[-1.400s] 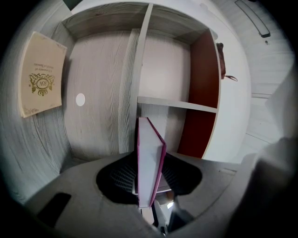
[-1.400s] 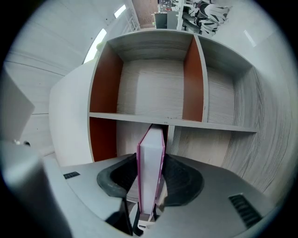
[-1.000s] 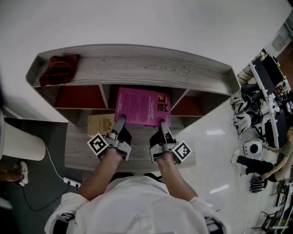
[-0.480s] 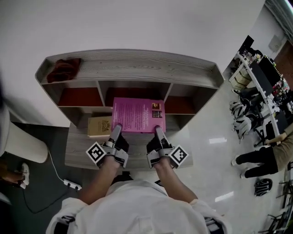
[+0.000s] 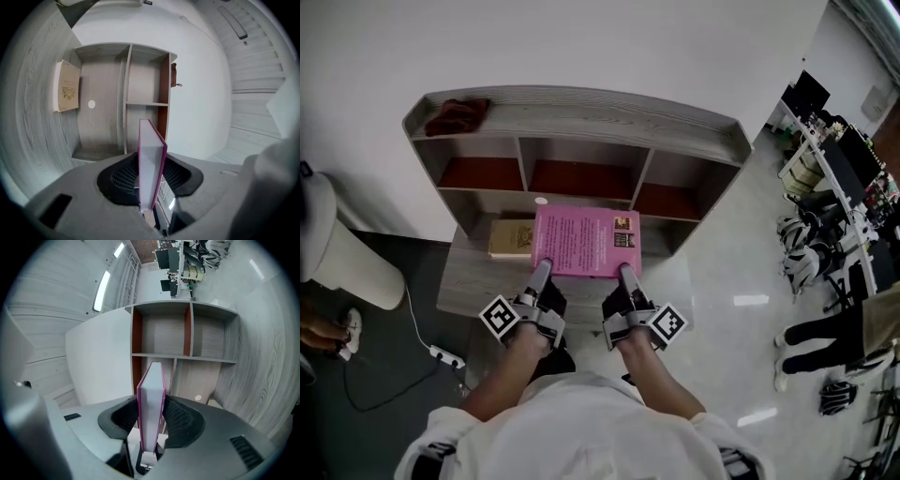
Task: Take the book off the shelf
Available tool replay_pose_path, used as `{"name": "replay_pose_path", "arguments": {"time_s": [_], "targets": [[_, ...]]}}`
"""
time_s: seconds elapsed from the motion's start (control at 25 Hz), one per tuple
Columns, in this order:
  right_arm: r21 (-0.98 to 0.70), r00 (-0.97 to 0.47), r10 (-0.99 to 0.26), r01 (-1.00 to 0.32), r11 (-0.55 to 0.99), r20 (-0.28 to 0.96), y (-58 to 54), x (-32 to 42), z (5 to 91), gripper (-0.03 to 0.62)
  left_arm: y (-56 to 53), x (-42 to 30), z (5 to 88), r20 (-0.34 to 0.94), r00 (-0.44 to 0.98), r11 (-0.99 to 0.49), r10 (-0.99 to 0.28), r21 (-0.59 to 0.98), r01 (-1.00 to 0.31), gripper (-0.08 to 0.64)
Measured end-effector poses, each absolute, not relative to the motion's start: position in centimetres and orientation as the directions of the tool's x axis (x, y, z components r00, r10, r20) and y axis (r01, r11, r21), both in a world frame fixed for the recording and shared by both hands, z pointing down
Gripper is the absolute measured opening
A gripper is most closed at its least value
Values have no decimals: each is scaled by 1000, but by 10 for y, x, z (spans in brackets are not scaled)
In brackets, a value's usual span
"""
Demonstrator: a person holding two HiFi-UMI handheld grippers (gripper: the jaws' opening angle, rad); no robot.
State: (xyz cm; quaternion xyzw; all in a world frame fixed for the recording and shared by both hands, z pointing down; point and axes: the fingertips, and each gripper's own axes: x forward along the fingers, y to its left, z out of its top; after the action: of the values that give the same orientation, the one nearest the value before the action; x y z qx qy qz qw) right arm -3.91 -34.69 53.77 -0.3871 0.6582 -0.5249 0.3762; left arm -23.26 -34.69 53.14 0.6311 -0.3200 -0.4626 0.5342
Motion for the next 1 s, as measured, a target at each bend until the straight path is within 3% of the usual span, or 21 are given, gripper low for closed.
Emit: {"name": "replay_pose_path", "arguments": {"time_s": [1.0], "targets": [[-968, -481, -864, -107, 228, -151, -357, -42, 541, 160, -350, -235, 532, -300, 333, -293, -894, 953, 72, 155]]}}
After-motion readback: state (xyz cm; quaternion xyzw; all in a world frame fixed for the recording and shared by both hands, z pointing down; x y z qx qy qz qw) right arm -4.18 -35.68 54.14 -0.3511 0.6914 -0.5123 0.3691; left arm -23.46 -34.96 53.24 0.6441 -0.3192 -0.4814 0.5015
